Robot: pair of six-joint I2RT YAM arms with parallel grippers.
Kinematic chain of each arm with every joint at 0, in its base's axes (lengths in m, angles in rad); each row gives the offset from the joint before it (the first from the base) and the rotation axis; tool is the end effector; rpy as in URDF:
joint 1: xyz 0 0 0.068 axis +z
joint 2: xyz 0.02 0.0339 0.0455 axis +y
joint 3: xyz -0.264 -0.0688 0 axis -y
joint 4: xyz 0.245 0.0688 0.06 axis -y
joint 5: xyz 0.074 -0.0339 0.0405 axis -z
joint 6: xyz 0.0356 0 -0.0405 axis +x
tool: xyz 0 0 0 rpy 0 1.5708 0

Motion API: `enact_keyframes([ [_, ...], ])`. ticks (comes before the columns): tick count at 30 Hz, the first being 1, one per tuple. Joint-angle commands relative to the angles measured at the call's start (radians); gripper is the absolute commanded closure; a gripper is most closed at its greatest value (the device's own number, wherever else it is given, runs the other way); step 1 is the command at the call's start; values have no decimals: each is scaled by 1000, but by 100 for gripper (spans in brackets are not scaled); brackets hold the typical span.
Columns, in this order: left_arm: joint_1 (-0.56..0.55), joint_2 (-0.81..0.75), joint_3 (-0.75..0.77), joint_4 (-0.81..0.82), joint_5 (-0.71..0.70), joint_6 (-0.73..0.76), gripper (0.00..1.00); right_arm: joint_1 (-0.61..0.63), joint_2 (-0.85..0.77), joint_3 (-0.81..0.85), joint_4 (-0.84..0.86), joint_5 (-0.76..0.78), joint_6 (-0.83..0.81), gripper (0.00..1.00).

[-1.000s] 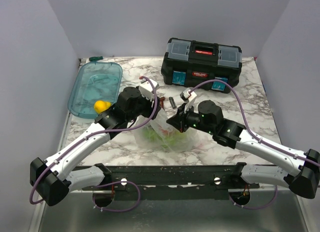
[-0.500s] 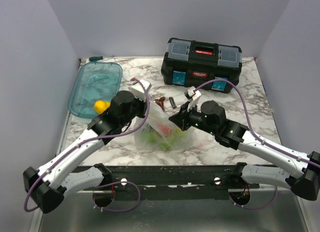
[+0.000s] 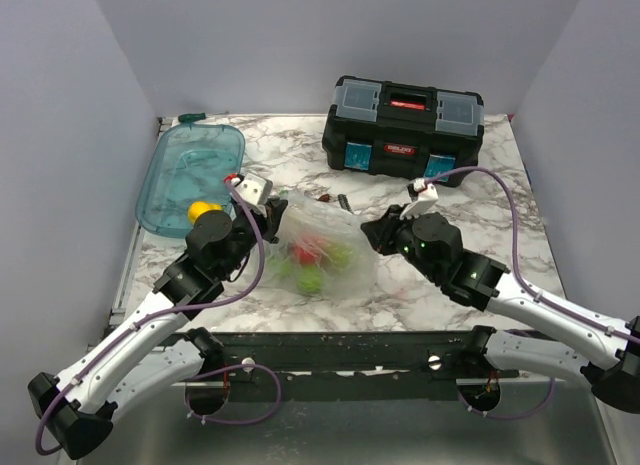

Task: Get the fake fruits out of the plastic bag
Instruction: Untie the plastic bag at the center of the board.

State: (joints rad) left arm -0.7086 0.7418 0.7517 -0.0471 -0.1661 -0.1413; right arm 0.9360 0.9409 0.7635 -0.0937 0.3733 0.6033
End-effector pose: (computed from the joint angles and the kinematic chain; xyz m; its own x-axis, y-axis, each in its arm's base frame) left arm 0.1396 -0.1119 0.3502 -0.1007 -0.0966 -0.9902 0.5072 0.8512 -0.1346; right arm 0.1406 0.1690 0.3140 -0.4379 0.2962 -0.8488 -0.3557 0.8100 0.4662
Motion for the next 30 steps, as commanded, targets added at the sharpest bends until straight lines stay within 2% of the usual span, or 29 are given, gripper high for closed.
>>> enact_keyframes([
  [1, 3, 4, 35, 7, 161, 12, 100, -5, 44, 101, -79, 14, -110, 75],
  [4, 4, 4, 26, 14, 253, 27, 100, -4, 97, 200, -178, -18, -178, 62],
  [9, 4, 25, 48, -13, 340, 32, 100, -3, 195, 347, -285, -185, -324, 35],
  [14, 3, 29, 44, -10, 365, 44, 100, -4, 273, 453, -360, -277, -412, 19],
  [17, -1, 27, 45, -12, 370, 51, 100, -4, 343, 507, -412, -300, -444, 19],
  [21, -2, 21, 32, 3, 360, 58, 100, -4, 416, 548, -474, -355, -454, 22],
  [23, -2, 25, 40, -7, 358, 57, 100, -4, 430, 548, -471, -364, -454, 30],
  [25, -4, 24, 43, -10, 354, 54, 100, -2, 430, 539, -453, -298, -432, 42],
  [28, -4, 17, 35, -5, 314, 51, 100, -3, 389, 507, -408, -149, -378, 70],
  [30, -4, 11, 35, -8, 278, 48, 100, -3, 330, 455, -342, -40, -336, 82],
])
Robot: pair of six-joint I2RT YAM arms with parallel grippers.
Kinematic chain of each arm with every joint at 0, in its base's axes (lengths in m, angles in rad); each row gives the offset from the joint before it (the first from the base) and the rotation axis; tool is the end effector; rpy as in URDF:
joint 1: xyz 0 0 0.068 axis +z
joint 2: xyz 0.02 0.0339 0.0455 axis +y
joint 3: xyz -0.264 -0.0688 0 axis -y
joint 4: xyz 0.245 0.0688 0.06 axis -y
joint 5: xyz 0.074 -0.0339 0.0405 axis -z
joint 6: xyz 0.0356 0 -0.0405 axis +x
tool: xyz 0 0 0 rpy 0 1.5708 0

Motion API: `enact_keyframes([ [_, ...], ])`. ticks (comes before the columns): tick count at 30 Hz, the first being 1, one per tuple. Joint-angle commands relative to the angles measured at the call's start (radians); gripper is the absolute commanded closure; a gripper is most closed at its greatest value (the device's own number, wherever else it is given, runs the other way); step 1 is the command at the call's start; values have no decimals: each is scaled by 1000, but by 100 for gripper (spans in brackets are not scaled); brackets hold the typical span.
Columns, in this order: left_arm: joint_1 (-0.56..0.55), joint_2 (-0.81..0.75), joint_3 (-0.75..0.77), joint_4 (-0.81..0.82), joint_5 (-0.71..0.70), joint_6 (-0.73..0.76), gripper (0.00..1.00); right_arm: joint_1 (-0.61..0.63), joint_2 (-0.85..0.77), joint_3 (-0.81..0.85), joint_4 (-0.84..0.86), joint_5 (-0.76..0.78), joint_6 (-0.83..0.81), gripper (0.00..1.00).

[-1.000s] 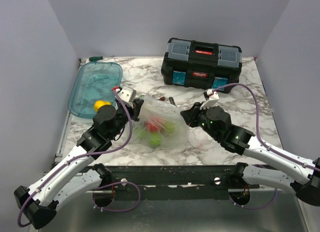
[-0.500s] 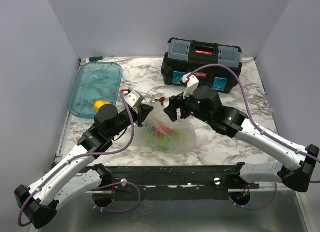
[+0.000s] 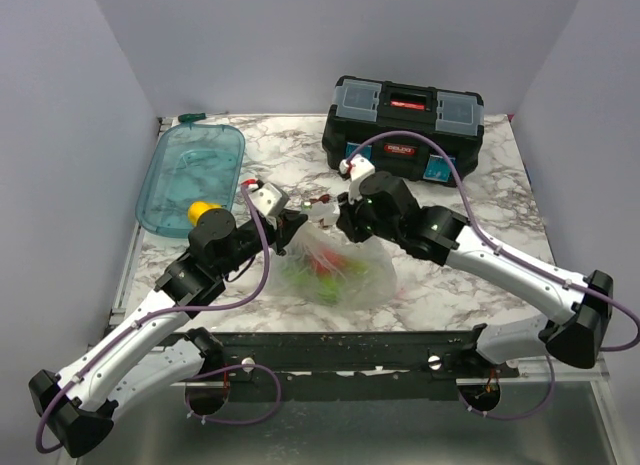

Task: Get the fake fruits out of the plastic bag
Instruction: Untie the plastic bag at the center of the board.

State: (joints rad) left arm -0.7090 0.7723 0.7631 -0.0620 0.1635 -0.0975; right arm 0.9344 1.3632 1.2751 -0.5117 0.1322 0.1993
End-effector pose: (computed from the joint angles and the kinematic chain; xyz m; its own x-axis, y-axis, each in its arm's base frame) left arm 0.1369 -0.1250 0.3477 -0.1283 -0.0165 -0.9916 0.7567 0.6446 -0.1086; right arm 0.1851 0.2426 0.3484 -0.4739 -0.3110 -0.8238 -0.6516 0.7531 0.0905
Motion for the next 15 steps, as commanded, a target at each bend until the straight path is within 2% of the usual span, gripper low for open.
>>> enact_keyframes([
  [1, -4, -23, 23, 5, -74, 3, 100, -2, -130, -88, 104, 256, 92, 87],
  [4, -4, -45, 13, 7, -167, -6, 100, -3, -242, -174, 176, 424, 189, 98],
  [8, -3, -79, -1, 16, -309, -19, 100, -2, -425, -327, 221, 655, 513, 99],
  [9, -4, -90, -3, 18, -321, -17, 100, -2, -486, -397, 308, 651, 556, 99],
  [11, -4, -113, -22, 46, -321, -11, 100, -3, -604, -571, 545, 571, 536, 99],
  [12, -3, -119, -31, 55, -310, -10, 100, -2, -640, -607, 626, 525, 510, 99],
  [15, -3, -126, -39, 57, -233, -14, 100, -2, -650, -595, 619, 480, 480, 99],
])
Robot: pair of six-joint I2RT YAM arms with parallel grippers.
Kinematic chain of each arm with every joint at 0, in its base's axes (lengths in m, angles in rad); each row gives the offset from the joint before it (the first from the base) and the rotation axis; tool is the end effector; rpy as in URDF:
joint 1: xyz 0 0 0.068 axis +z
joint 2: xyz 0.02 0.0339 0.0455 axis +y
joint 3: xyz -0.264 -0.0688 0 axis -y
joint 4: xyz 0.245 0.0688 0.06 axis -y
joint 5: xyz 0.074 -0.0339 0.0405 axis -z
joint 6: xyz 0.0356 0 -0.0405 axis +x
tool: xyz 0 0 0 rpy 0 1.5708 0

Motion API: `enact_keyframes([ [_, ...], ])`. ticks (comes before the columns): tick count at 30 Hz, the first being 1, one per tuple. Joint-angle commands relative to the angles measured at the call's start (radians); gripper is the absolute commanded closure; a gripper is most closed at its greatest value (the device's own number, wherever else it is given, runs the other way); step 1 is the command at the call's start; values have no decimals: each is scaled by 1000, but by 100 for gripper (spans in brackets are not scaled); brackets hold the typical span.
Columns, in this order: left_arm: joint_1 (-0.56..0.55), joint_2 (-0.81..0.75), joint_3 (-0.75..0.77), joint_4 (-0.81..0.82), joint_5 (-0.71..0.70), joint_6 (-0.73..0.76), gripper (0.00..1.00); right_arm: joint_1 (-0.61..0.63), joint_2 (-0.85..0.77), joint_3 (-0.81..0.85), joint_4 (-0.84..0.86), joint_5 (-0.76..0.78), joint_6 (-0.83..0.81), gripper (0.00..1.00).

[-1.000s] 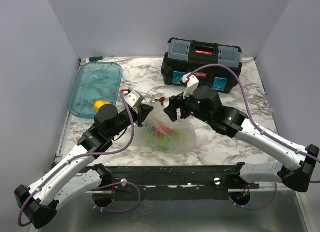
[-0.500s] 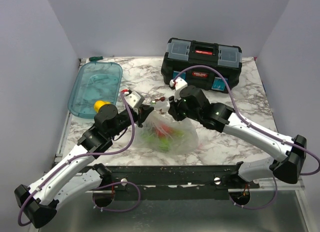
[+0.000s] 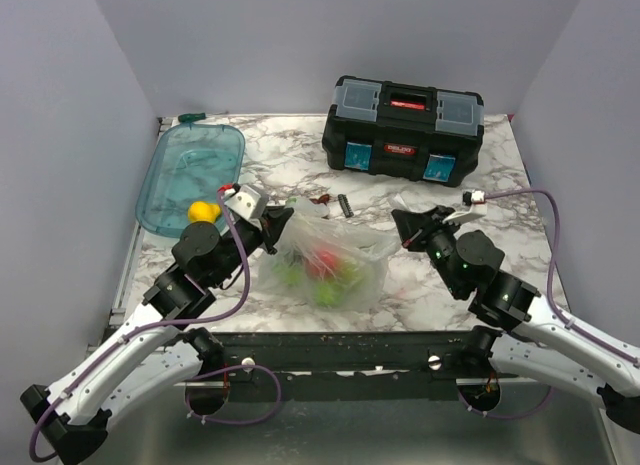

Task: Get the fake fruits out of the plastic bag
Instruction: Untie the plastic bag at the center of the board.

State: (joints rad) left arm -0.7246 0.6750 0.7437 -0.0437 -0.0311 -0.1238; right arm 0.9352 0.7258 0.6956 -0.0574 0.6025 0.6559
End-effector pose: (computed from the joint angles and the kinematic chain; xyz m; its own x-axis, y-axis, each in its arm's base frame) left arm 0.1233 -0.1077 0.3579 -0.0604 -0.1114 -0.9919 0.6367 0.7611 -0.1242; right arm 0.1184 0.1266 0.3323 -0.2411 0.5196 -0.8197 -0.2282 0.7906 0.5682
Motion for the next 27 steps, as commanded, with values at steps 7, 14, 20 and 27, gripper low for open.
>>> enact_keyframes([
  [7, 12, 7, 15, 45, 162, 23, 91, -3, 21, 41, 131, -109, -118, 99],
  [14, 11, -27, 174, -113, -52, -61, 29, -3, 71, 94, 76, -207, -192, 99],
  [20, 11, 221, 503, -508, 25, -73, 17, -4, 60, 100, 76, -238, -200, 99],
  [27, 9, 452, 651, -567, 109, 106, 12, -4, 50, 107, 66, -303, -204, 99],
])
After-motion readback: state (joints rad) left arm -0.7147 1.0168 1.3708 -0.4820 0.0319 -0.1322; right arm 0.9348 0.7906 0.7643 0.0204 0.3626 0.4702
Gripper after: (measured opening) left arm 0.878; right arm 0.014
